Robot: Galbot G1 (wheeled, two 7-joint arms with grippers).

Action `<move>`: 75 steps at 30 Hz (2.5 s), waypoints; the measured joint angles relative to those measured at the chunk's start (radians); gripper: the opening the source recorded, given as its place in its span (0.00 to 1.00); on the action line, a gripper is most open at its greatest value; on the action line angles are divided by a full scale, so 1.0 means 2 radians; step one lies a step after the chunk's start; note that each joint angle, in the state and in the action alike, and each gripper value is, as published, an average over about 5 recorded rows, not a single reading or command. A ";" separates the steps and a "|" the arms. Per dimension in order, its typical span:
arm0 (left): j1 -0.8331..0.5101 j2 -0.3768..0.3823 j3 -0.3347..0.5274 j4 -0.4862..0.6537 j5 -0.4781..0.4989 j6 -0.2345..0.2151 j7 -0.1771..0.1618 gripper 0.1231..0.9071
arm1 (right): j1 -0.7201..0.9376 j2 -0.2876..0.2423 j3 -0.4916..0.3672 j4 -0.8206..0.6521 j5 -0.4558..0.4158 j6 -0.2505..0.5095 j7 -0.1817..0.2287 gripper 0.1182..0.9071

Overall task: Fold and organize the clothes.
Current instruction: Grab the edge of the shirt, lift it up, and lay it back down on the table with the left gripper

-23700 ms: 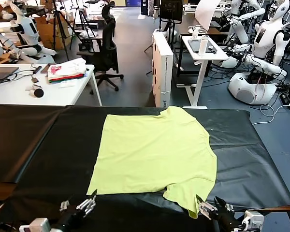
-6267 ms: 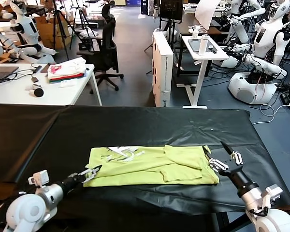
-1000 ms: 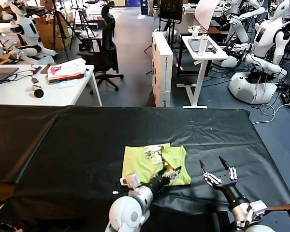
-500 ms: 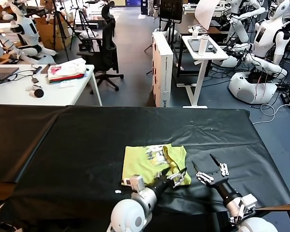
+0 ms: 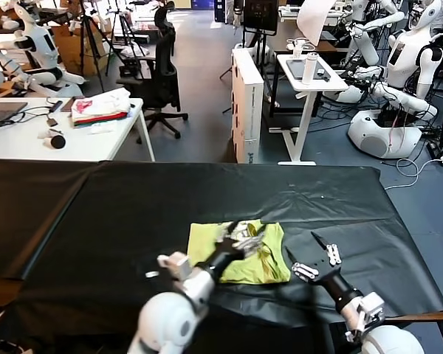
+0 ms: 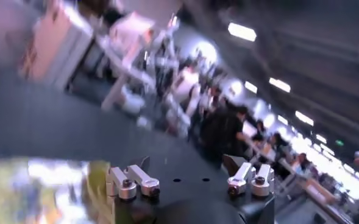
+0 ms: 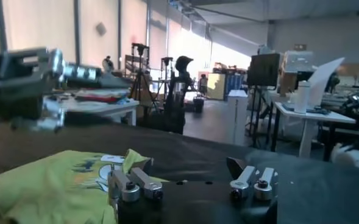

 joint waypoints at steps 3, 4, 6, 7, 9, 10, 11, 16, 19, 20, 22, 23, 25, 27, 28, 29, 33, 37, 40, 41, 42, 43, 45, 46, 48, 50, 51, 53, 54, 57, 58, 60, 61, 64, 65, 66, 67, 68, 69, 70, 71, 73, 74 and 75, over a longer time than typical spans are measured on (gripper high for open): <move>0.004 0.047 -0.024 -0.003 0.011 -0.027 0.001 1.00 | 0.014 -0.012 -0.023 -0.002 -0.020 -0.018 0.012 1.00; 0.005 0.059 -0.032 -0.005 0.012 -0.034 0.001 1.00 | 0.020 -0.015 -0.032 -0.003 -0.025 -0.025 0.017 1.00; 0.008 0.081 -0.048 -0.007 0.015 -0.044 0.000 1.00 | 0.033 -0.021 -0.052 -0.006 -0.032 -0.042 0.029 1.00; 0.009 0.090 -0.055 -0.009 0.017 -0.049 0.000 1.00 | 0.040 -0.022 -0.062 -0.007 -0.035 -0.051 0.035 1.00; 0.013 0.106 -0.068 -0.010 0.024 -0.059 0.001 1.00 | 0.054 -0.024 -0.082 -0.011 -0.039 -0.068 0.046 1.00; 0.015 0.112 -0.073 -0.011 0.028 -0.065 0.001 1.00 | 0.061 -0.024 -0.091 -0.013 -0.040 -0.076 0.051 1.00; 0.017 0.118 -0.079 -0.011 0.032 -0.070 0.002 1.00 | 0.067 -0.023 -0.099 -0.015 -0.042 -0.083 0.055 1.00; 0.028 0.135 -0.096 -0.016 0.041 -0.079 0.003 1.00 | 0.095 -0.016 -0.127 -0.022 -0.049 -0.111 0.077 1.00; 0.032 0.139 -0.101 -0.019 0.044 -0.080 0.002 1.00 | 0.099 -0.012 -0.127 -0.024 -0.048 -0.124 0.088 1.00; 0.033 0.140 -0.102 -0.020 0.045 -0.080 0.002 1.00 | 0.099 -0.010 -0.125 -0.024 -0.047 -0.129 0.092 1.00; 0.035 0.140 -0.104 -0.019 0.047 -0.080 0.002 1.00 | 0.097 -0.006 -0.117 -0.026 -0.044 -0.144 0.104 1.00; 0.035 0.140 -0.104 -0.018 0.048 -0.080 0.002 1.00 | 0.096 -0.004 -0.111 -0.027 -0.042 -0.153 0.110 1.00; 0.035 0.140 -0.106 -0.016 0.049 -0.081 0.002 1.00 | 0.093 0.002 -0.098 -0.028 -0.033 -0.170 0.121 1.00; 0.035 0.141 -0.108 -0.012 0.050 -0.083 0.002 1.00 | 0.088 0.008 -0.083 -0.029 -0.017 -0.182 0.128 1.00; 0.036 0.142 -0.110 -0.010 0.050 -0.084 0.001 1.00 | 0.086 0.011 -0.075 -0.028 -0.005 -0.186 0.130 1.00; 0.036 0.143 -0.112 -0.009 0.050 -0.085 0.001 1.00 | 0.083 0.014 -0.067 -0.027 0.007 -0.188 0.130 1.00; 0.037 0.150 -0.120 -0.003 0.047 -0.091 0.001 1.00 | 0.072 0.021 -0.037 -0.021 0.053 -0.177 0.113 1.00; 0.039 0.156 -0.126 0.005 0.046 -0.100 0.001 1.00 | 0.065 0.021 -0.014 -0.019 0.073 -0.149 0.089 1.00; 0.042 0.157 -0.127 0.013 0.042 -0.110 0.001 1.00 | 0.059 0.016 -0.004 -0.021 0.085 -0.113 0.071 1.00; 0.043 0.157 -0.127 0.016 0.039 -0.114 0.001 1.00 | 0.056 0.015 -0.001 -0.021 0.090 -0.097 0.066 1.00; 0.045 0.158 -0.126 0.020 0.034 -0.118 0.000 1.00 | 0.053 0.013 0.001 -0.020 0.096 -0.081 0.062 1.00; 0.047 0.159 -0.124 0.023 0.028 -0.121 0.000 1.00 | 0.049 0.011 0.004 -0.019 0.103 -0.065 0.059 1.00; 0.050 0.162 -0.121 0.030 0.013 -0.125 0.000 1.00 | 0.041 0.008 0.009 -0.016 0.115 -0.040 0.057 1.00; 0.052 0.163 -0.119 0.034 0.006 -0.126 -0.002 1.00 | 0.036 0.008 0.013 -0.014 0.120 -0.032 0.057 1.00; 0.053 0.164 -0.117 0.041 -0.010 -0.124 -0.006 1.00 | 0.025 0.008 0.020 -0.009 0.125 -0.023 0.060 1.00; 0.053 0.162 -0.117 0.048 -0.029 -0.120 -0.012 1.00 | 0.013 0.010 0.029 -0.002 0.127 -0.020 0.064 1.00; 0.054 0.160 -0.116 0.051 -0.040 -0.116 -0.014 1.00 | 0.007 0.012 0.033 0.001 0.128 -0.019 0.066 1.00; 0.055 0.155 -0.114 0.056 -0.061 -0.109 -0.017 1.00 | -0.004 0.016 0.042 0.008 0.131 -0.020 0.069 1.00; 0.055 0.152 -0.112 0.058 -0.070 -0.105 -0.018 1.00 | -0.010 0.018 0.046 0.012 0.133 -0.020 0.070 1.00; 0.054 0.143 -0.106 0.064 -0.096 -0.095 -0.018 1.00 | -0.022 0.024 0.053 0.022 0.137 -0.023 0.072 1.00; 0.053 0.139 -0.104 0.065 -0.105 -0.093 -0.018 1.00 | -0.025 0.026 0.055 0.024 0.137 -0.023 0.072 1.00; 0.051 0.132 -0.100 0.067 -0.122 -0.088 -0.017 1.00 | -0.029 0.028 0.057 0.028 0.137 -0.023 0.072 1.00; 0.050 0.128 -0.098 0.068 -0.127 -0.087 -0.016 1.00 | -0.030 0.028 0.058 0.029 0.137 -0.023 0.072 1.00; 0.048 0.116 -0.091 0.072 -0.134 -0.086 -0.015 1.00 | -0.033 0.030 0.059 0.032 0.136 -0.024 0.072 1.00; 0.046 0.111 -0.089 0.074 -0.135 -0.086 -0.014 1.00 | -0.034 0.030 0.059 0.034 0.136 -0.024 0.072 1.00; 0.045 0.106 -0.087 0.076 -0.136 -0.087 -0.014 1.00 | -0.035 0.031 0.060 0.035 0.135 -0.024 0.072 1.00; 0.043 0.101 -0.086 0.078 -0.137 -0.087 -0.014 1.00 | -0.036 0.031 0.060 0.036 0.135 -0.025 0.072 1.00; 0.042 0.095 -0.085 0.080 -0.138 -0.087 -0.014 1.00 | -0.037 0.032 0.060 0.037 0.134 -0.025 0.072 1.00; 0.042 0.090 -0.084 0.082 -0.139 -0.087 -0.014 1.00 | -0.038 0.032 0.060 0.038 0.134 -0.026 0.072 1.00; 0.041 0.085 -0.083 0.083 -0.140 -0.087 -0.014 1.00 | -0.039 0.033 0.060 0.039 0.133 -0.026 0.072 1.00; 0.042 0.080 -0.082 0.084 -0.140 -0.087 -0.014 1.00 | -0.039 0.033 0.060 0.040 0.133 -0.026 0.072 1.00; 0.043 0.070 -0.080 0.085 -0.141 -0.087 -0.014 1.00 | -0.040 0.033 0.061 0.041 0.133 -0.027 0.072 1.00; 0.043 0.064 -0.078 0.085 -0.142 -0.087 -0.014 1.00 | -0.040 0.033 0.061 0.041 0.132 -0.027 0.072 1.00; 0.044 0.060 -0.077 0.086 -0.142 -0.088 -0.014 1.00 | -0.040 0.034 0.061 0.042 0.132 -0.027 0.072 1.00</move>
